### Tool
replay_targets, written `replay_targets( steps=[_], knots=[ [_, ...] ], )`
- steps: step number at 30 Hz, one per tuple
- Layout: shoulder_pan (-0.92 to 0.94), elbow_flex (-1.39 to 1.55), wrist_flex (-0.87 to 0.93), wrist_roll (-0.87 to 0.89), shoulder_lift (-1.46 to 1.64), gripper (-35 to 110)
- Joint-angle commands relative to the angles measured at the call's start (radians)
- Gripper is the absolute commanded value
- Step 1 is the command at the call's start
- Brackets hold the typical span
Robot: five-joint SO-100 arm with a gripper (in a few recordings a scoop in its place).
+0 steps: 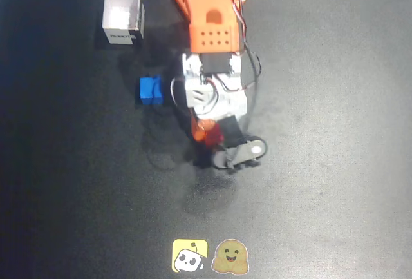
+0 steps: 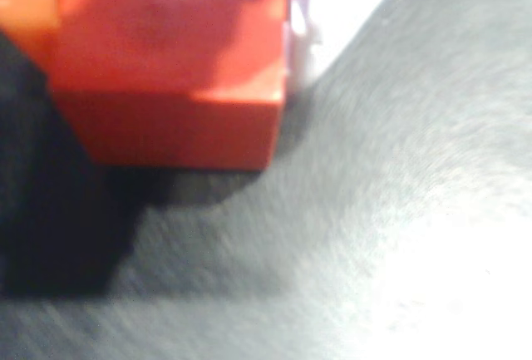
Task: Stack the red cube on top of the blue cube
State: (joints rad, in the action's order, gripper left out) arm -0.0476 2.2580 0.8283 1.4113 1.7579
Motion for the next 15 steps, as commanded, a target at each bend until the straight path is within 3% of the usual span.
replay_targets(
  steps=[1, 8, 15],
  knots=[
    [0.026, -0.043, 0.069, 0.121, 0.1, 0],
    [0.106, -0.081, 0.213, 0.146, 0.207, 0],
    [0.247, -0.138, 0.402, 0.048, 0.301, 0]
  ],
)
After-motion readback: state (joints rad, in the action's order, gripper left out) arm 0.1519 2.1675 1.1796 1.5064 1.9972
